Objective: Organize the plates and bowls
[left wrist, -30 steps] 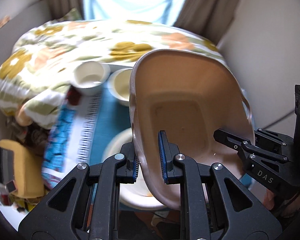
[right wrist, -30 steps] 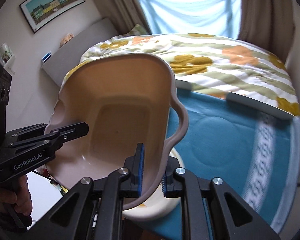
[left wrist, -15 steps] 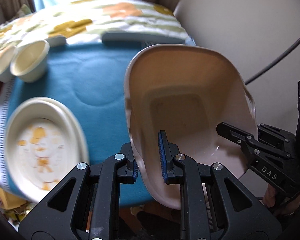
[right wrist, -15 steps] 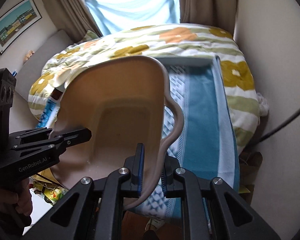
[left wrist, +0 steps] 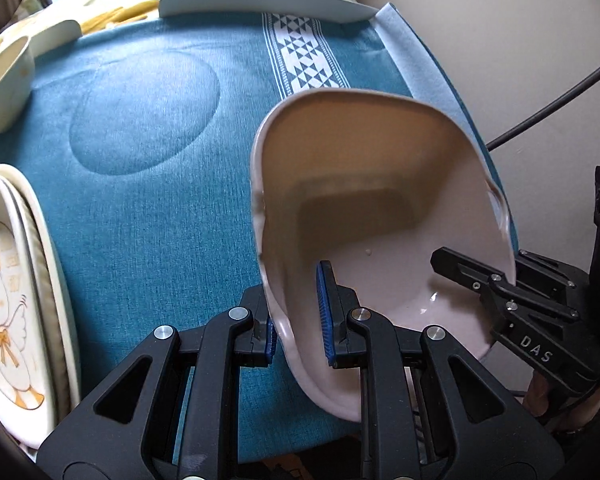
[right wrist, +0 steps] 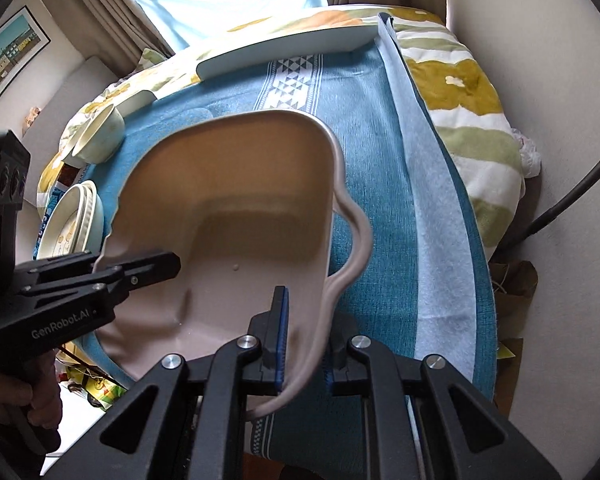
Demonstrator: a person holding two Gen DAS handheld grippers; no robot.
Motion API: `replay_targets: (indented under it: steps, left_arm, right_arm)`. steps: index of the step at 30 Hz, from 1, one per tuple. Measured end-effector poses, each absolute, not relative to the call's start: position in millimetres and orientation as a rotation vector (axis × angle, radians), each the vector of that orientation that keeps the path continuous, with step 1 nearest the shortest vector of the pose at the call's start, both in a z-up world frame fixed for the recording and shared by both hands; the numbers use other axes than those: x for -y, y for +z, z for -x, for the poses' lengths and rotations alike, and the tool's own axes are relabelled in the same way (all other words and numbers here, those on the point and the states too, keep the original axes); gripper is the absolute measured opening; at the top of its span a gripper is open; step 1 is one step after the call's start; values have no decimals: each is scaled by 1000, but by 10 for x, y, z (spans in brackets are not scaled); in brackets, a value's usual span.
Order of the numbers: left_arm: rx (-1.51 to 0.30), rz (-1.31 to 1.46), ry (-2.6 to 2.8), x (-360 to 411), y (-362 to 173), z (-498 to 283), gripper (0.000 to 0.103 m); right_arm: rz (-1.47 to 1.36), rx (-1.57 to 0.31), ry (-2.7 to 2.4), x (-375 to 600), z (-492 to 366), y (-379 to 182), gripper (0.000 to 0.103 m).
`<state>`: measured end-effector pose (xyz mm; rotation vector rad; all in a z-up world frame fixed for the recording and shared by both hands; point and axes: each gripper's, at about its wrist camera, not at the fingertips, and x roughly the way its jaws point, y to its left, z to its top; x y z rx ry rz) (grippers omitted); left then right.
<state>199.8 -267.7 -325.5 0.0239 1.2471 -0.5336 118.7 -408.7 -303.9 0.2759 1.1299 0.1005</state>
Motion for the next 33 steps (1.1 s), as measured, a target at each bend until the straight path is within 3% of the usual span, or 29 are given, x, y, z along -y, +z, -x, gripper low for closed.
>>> replay_targets:
  steps: [7,9,11,13,16,17,19,21,27,33]
  left_arm:
    - [-1259,-50,-514,2785,-3330,-2109,16]
    - [-1266,-81,-500,2839,-3357,-2132,25]
    - [-1256,-111,-486,2877,-3365,-2136,56]
    - [-1220,-118,-484,2878,-3327,-2113,63]
    - [-1216,-125,-488,2882,-3307,-2112,63]
    - [-1217,-129,-486,2883,-3310,-2116,63]
    - [-1220,-130,-486,2869,-3303,-2103,63]
    - [-1220,-125,-487,2839,-3269,-2065,63]
    - [-1188,-126,-489,2733,-3016,-1944,63]
    - [-1156,-104,-474,2488,-2659,-1778,63]
  right_arm:
    - [-342,-1136,109,4150,-1194,-3075,13]
    - [-393,-1136,113,4198,-1195,-3093,13]
    - [-441,-1124,102,4238,-1183,-3100,13]
    - [-473,-1111,97,4257,-1170,-3100,14]
    - [-498,-1100,90,4267,-1149,-3082,17]
    - [-510,-1095,87,4276,-1146,-3072,23]
    - [-524,-1084,82,4293,-1141,-3052,37]
    - [-533,-1064,66,4318,-1127,-3021,62]
    - [-551,-1010,35,4398,-1032,-2772,63]
    - [-475,-920,32,4239,-889,-2185,63]
